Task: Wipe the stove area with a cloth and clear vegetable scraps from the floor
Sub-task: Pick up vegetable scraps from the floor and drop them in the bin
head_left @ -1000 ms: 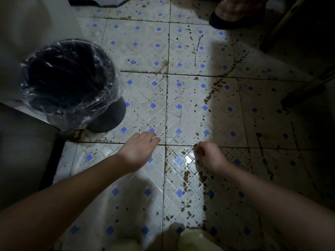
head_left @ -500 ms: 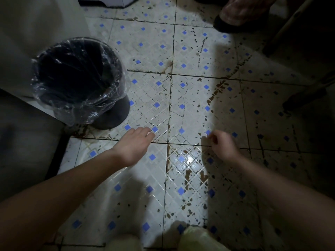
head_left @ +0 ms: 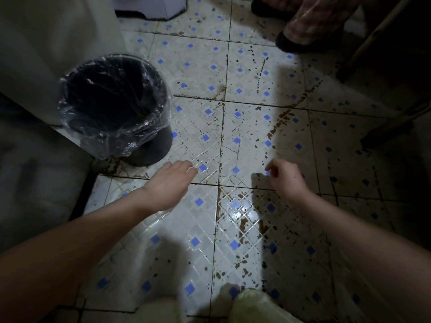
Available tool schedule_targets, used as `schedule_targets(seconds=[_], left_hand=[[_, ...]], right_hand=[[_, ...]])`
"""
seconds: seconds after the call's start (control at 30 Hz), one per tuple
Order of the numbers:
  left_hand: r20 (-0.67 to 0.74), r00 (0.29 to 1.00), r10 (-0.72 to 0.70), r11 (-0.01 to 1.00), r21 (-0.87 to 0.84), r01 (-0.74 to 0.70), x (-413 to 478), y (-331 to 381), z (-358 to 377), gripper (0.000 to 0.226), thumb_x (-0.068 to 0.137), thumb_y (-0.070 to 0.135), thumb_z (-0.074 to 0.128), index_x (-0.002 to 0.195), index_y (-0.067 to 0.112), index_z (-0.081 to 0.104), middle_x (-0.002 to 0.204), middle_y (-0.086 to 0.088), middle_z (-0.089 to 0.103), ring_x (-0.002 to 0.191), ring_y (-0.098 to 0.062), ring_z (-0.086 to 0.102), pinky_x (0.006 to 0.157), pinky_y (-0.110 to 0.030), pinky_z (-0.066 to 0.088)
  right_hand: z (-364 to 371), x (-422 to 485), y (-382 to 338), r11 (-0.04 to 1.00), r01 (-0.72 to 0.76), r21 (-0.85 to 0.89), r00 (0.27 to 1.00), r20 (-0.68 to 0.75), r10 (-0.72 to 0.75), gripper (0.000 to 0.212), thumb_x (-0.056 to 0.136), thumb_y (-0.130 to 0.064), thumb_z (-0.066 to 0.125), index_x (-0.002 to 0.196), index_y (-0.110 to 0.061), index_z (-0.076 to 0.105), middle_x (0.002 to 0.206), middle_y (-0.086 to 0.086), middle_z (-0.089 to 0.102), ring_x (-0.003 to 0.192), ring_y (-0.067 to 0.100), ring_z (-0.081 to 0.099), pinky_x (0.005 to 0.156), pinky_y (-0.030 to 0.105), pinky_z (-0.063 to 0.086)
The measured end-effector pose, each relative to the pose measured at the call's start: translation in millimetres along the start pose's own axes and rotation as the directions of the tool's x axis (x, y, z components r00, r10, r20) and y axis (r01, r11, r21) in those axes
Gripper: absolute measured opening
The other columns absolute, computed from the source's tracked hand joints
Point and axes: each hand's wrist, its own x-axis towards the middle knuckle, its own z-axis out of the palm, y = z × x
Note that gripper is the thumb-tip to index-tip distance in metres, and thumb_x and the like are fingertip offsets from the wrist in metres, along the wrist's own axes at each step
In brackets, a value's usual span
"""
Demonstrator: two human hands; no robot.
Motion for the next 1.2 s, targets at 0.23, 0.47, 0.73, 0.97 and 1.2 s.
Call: schedule_targets(seconds=[0.23,0.47,0.73,0.97,1.2], left_hand=[[-0.016,0.998,-0.060,0.998,-0.010,0.059,-11.2,-13.4,-9.8,0.039,0.094,0.021,0.047,0.132,0.017,0.040,0.133,-0.003,0.042,0.118,-0.023,0.044,0.095,-0.034,0.038],[-0.032,0.992,-0.124,0.992,0.007,0.124,-26.5,-28.2,-13.4,0.037,0.093,0.021,0.045,0.130,0.017,0.041,0.129,-0.003,0.043,0.113,-0.023,0.046,0.091,-0.034,0.037],[-0.020,0.983,-0.185,0.983,-0.002,0.185,-53.7,-45.4,-10.1,0.036,0.096,0.024,0.043,0.131,0.017,0.040,0.126,-0.003,0.044,0.113,-0.022,0.046,0.093,-0.034,0.038],[-0.021,0.981,-0.192,0.981,-0.018,0.191,-64.6,-57.5,-8.2,0.036,0.094,0.023,0.045,0.129,0.016,0.041,0.125,-0.004,0.046,0.110,-0.023,0.048,0.093,-0.038,0.040],[-0.043,0.972,-0.230,0.973,-0.036,0.229,-78.7,-71.8,-1.8,0.037,0.095,0.019,0.043,0.132,0.015,0.041,0.125,-0.004,0.045,0.111,-0.023,0.047,0.090,-0.034,0.038]], right_hand=[[-7.6,17.1,-63.1,0.979,0.205,-0.014,0.978,-0.041,-0.205,0.025,0.090,0.002,0.051,0.106,-0.013,0.063,0.094,-0.006,0.058,0.083,0.009,0.058,0.074,0.020,0.051],[-18.1,46.3,-128.5,0.915,0.402,-0.041,0.908,-0.116,-0.404,0.026,0.087,0.005,0.049,0.101,-0.010,0.065,0.097,0.004,0.064,0.083,0.015,0.056,0.076,0.029,0.050],[-31.9,70.0,-186.4,0.861,0.504,-0.074,0.843,-0.178,-0.508,0.027,0.086,0.005,0.049,0.101,-0.009,0.066,0.094,0.008,0.067,0.085,0.022,0.060,0.077,0.036,0.052],[-35.1,85.1,-239.6,0.832,0.553,-0.055,0.808,-0.210,-0.551,0.027,0.083,0.005,0.049,0.099,-0.010,0.065,0.090,0.006,0.064,0.085,0.022,0.059,0.076,0.040,0.051],[-15.4,89.7,-282.9,0.807,0.590,0.020,0.794,-0.197,-0.576,0.023,0.082,0.005,0.052,0.093,-0.010,0.065,0.090,0.007,0.065,0.081,0.019,0.058,0.074,0.033,0.051]])
